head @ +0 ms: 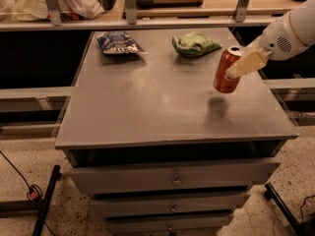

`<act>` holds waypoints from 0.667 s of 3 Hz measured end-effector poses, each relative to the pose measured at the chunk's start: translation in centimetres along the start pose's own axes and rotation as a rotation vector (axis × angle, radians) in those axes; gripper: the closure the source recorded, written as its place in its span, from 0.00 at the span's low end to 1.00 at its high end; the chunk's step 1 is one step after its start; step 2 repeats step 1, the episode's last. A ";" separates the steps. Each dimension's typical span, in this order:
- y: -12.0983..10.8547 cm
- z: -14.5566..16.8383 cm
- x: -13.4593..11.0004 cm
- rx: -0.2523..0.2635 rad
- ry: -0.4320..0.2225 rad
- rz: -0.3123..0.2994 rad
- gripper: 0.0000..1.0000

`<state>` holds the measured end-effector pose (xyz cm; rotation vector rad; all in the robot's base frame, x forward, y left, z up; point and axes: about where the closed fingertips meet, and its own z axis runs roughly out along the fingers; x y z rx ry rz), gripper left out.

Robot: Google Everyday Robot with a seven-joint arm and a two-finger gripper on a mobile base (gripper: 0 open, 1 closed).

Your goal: Pick coke can

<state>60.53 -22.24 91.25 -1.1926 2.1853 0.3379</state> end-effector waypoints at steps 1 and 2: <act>0.2 -1.6 -1.7 -0.024 0.005 -0.063 1.00; 0.2 -1.6 -1.7 -0.024 0.005 -0.063 1.00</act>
Offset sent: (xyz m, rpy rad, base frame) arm 0.0000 0.0000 0.0000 0.0000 0.0000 0.0000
